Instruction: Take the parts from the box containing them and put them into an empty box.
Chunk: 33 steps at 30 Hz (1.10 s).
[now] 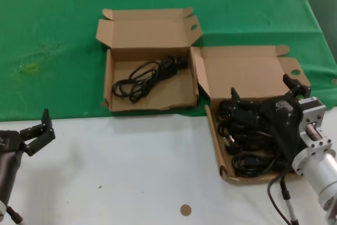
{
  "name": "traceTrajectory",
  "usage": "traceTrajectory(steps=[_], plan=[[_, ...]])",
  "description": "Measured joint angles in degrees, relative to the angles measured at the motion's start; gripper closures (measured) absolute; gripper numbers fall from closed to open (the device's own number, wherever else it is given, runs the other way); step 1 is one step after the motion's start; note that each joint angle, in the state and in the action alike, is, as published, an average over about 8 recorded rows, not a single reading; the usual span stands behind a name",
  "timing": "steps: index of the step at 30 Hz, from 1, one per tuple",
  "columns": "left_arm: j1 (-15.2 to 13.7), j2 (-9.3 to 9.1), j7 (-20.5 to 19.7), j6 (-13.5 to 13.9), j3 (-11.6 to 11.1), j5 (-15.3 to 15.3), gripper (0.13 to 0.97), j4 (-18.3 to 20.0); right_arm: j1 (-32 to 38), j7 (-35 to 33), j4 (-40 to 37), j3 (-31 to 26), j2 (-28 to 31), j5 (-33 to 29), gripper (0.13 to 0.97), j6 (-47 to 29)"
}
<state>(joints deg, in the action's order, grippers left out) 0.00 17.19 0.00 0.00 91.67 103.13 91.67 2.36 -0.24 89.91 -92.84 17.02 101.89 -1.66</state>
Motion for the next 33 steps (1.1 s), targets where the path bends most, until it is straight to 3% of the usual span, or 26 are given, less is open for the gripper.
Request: traceTrajectory(steps=[33], plan=[[0.0,0.0,0.0,0.0,0.0,0.0,0.132,0.0,0.0,0.0,0.0,0.0,0.0,0.0,0.129,0.0]])
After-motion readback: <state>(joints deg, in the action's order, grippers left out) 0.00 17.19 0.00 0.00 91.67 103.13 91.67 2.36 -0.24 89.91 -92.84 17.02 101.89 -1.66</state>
